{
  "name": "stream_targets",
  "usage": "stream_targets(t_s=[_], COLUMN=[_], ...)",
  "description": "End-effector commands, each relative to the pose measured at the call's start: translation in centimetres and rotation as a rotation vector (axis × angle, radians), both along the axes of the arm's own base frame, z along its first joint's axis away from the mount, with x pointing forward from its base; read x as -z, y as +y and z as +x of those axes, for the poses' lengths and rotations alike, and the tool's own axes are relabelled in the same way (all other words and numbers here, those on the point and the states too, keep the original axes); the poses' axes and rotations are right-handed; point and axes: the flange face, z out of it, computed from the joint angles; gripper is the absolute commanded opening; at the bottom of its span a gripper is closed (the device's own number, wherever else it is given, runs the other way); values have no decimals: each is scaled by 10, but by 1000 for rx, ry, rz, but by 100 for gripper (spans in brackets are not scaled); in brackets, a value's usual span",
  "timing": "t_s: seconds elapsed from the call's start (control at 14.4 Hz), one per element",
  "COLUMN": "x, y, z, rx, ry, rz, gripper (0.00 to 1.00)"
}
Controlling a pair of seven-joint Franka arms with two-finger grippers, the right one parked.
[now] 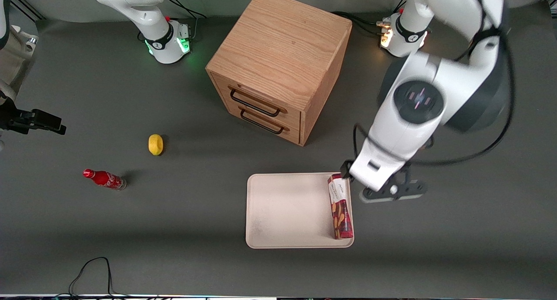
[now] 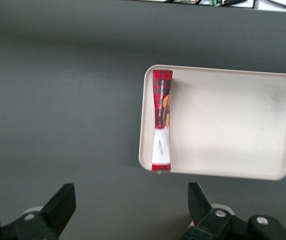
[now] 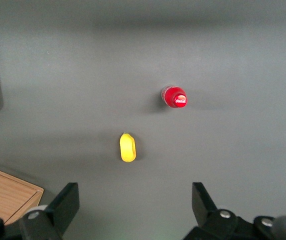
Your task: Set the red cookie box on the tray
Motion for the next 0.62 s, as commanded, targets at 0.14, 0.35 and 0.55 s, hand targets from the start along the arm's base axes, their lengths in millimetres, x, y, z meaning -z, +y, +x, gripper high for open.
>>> stream_targets(t_s=[0.14, 0.35, 0.55], x=[-58, -72, -70], y=[65, 126, 187], z=[-25, -42, -58], rx=[-84, -20, -18], ry=[73, 120, 112], rz=[-47, -32, -29], gripper=[100, 100, 100])
